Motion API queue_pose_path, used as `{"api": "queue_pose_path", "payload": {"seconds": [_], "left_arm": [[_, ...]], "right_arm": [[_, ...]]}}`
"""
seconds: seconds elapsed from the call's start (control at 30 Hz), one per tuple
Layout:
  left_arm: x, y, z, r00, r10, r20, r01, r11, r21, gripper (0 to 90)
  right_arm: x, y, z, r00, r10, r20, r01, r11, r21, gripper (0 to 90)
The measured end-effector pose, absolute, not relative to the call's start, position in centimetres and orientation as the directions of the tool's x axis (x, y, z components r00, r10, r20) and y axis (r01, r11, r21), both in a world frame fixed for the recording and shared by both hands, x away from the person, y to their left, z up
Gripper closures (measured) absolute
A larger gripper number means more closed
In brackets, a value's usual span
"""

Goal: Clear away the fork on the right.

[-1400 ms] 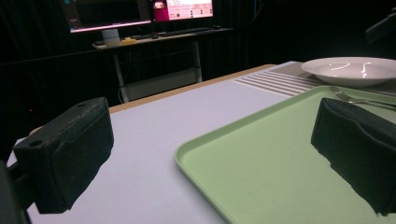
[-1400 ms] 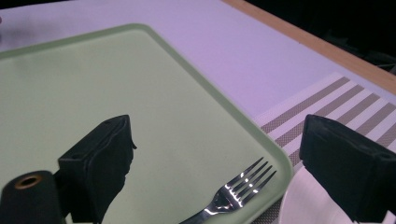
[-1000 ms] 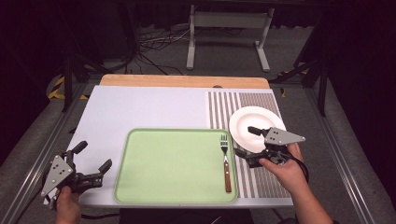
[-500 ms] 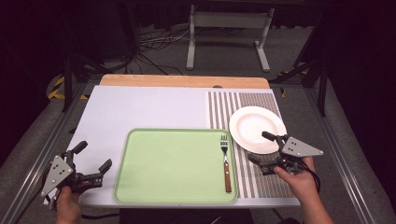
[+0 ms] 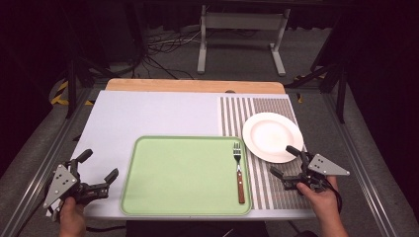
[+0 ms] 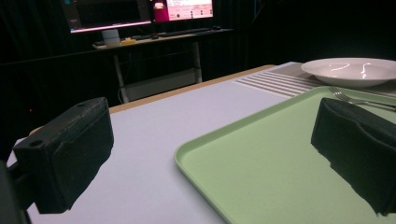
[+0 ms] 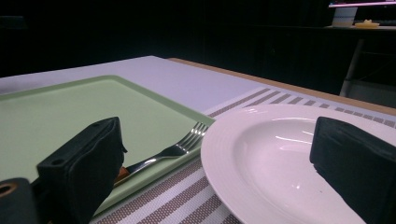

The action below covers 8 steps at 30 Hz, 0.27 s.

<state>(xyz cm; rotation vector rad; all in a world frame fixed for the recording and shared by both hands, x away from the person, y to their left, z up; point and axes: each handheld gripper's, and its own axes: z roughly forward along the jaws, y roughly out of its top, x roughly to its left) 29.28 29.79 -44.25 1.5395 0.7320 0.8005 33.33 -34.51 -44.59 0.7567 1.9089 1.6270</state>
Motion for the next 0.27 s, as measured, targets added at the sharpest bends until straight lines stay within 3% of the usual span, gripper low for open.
{"api": "queue_pose_path", "payload": {"seconds": [0.27], "left_arm": [[29.33, 29.78, -44.29, 0.568, 0.819, 0.088, 0.012, -0.115, 0.993, 0.0]], "right_arm": [[33.33, -34.62, -45.15, -0.694, 0.719, -0.038, 0.094, 0.144, 0.985, 3.6]]}}
